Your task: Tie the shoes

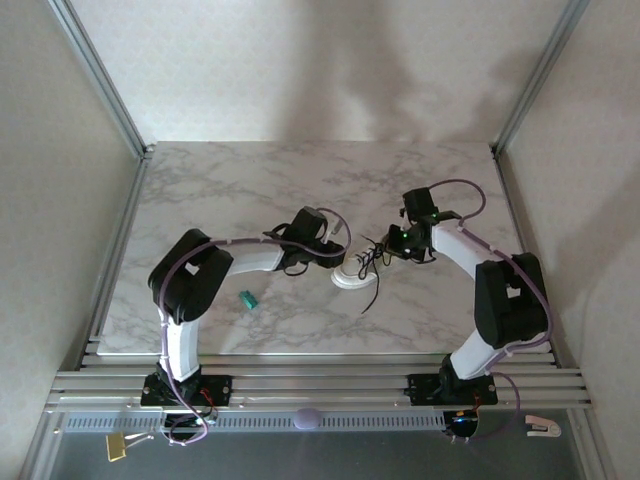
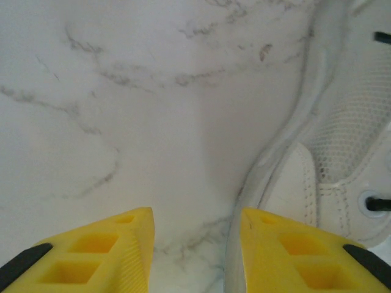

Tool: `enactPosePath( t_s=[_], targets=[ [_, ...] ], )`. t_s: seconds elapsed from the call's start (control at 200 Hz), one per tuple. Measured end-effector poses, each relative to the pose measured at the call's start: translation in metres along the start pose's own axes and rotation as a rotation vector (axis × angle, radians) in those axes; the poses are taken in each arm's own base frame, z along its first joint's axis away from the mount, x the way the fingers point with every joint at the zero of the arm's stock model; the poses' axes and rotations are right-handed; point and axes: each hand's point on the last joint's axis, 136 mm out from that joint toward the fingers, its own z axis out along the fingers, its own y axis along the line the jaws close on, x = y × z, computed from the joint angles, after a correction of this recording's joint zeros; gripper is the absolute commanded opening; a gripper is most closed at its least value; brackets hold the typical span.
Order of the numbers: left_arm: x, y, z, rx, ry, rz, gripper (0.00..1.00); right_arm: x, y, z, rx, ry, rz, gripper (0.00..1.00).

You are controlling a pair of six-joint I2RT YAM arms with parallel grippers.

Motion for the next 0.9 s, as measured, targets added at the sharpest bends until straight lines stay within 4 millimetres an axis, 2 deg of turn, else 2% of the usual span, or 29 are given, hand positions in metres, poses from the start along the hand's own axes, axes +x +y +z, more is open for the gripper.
enactPosePath(
  t_s=[0.295, 0.36, 0.45, 0.525, 0.661, 0.766, 0.901],
  targets=[
    [0.027, -0.045, 0.005, 0.097, 0.019, 0.013, 0.42, -0.019, 0.034, 0.012, -0.139, 0.032, -0.071, 0.00],
    [0.033, -0.047, 0.002, 0.099, 0.020, 0.013, 0.43, -0.019, 0.035, 0.012, -0.146, 0.035, -0.082, 0.00],
    [0.036, -0.040, -0.011, 0.070, 0.004, 0.008, 0.49, -0.018, 0.034, 0.011, -0.137, 0.037, -0.090, 0.00],
    [0.029, -0.035, -0.026, 0.042, -0.035, 0.019, 0.55, -0.018, 0.032, 0.009, -0.121, 0.035, -0.092, 0.00],
    [0.000, -0.030, -0.048, 0.023, -0.120, 0.063, 0.67, -0.020, 0.031, -0.002, -0.092, 0.023, -0.098, 0.00],
    [-0.014, -0.029, -0.047, 0.031, -0.124, 0.119, 0.71, -0.026, 0.036, -0.013, -0.091, 0.003, -0.112, 0.00],
    [-0.026, -0.038, -0.032, 0.079, -0.104, 0.199, 0.73, -0.030, 0.042, -0.021, -0.099, -0.008, -0.126, 0.00]
  ],
)
